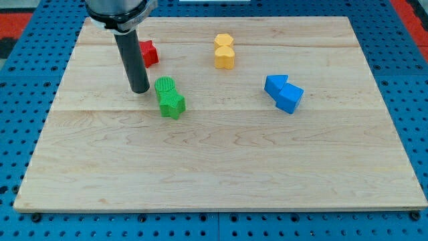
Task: Nudge the green circle to right a bit
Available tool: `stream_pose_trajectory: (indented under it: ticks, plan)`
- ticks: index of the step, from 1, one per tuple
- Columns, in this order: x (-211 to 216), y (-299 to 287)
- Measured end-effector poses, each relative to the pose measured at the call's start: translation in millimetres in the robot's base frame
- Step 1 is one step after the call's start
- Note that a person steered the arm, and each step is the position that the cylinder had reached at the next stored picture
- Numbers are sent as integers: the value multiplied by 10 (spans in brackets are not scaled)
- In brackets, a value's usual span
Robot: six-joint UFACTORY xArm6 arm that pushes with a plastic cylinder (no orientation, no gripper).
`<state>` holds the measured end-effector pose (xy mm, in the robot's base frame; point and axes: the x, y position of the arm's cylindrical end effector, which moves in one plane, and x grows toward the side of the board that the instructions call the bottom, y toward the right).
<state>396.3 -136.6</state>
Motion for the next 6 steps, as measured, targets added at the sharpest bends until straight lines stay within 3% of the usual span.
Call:
stream_pose_trajectory:
  ticks: [2, 3, 4, 6]
  plan:
    - [-124, 260]
    - [-405, 336]
    - [-471, 886]
    - [-413, 1383]
